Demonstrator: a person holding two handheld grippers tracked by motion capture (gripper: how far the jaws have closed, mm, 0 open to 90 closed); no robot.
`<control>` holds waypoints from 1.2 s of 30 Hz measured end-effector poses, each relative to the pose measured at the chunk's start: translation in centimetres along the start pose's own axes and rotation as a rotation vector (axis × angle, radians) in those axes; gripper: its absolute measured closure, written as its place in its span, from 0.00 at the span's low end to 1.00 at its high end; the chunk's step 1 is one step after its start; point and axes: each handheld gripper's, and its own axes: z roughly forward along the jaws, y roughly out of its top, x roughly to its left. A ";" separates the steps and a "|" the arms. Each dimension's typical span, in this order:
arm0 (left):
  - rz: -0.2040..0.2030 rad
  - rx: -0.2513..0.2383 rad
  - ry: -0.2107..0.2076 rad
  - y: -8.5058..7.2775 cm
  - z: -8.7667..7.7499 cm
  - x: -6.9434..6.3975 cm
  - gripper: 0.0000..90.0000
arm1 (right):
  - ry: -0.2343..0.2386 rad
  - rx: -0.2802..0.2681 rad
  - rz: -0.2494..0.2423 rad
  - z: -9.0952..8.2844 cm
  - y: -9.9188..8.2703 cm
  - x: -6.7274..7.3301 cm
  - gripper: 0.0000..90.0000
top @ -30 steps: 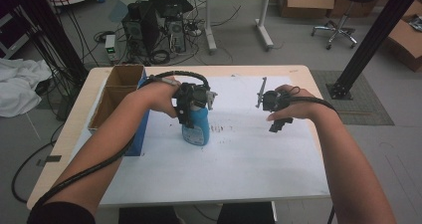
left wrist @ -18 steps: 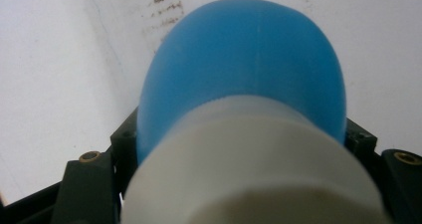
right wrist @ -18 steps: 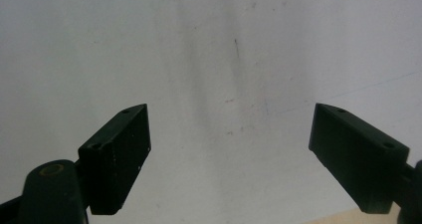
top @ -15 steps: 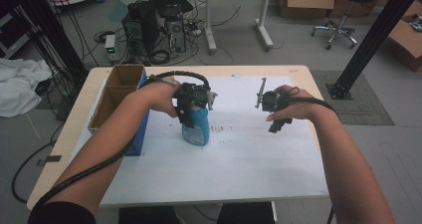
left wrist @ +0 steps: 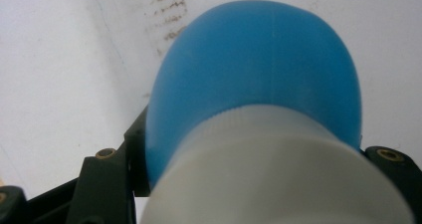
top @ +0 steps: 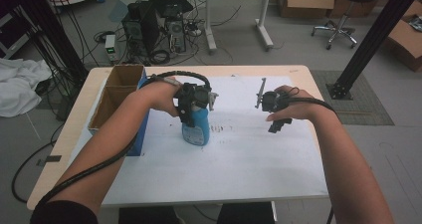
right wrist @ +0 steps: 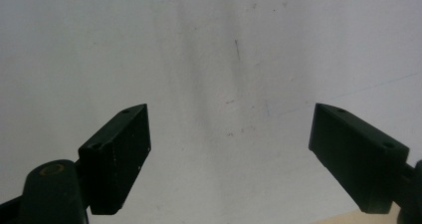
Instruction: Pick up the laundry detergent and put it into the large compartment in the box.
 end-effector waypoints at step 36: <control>-0.561 0.082 -0.023 -0.4 -8.3 -0.7 0.45 | -0.010 -0.026 -0.014 -0.7 0.1 0.6 0.19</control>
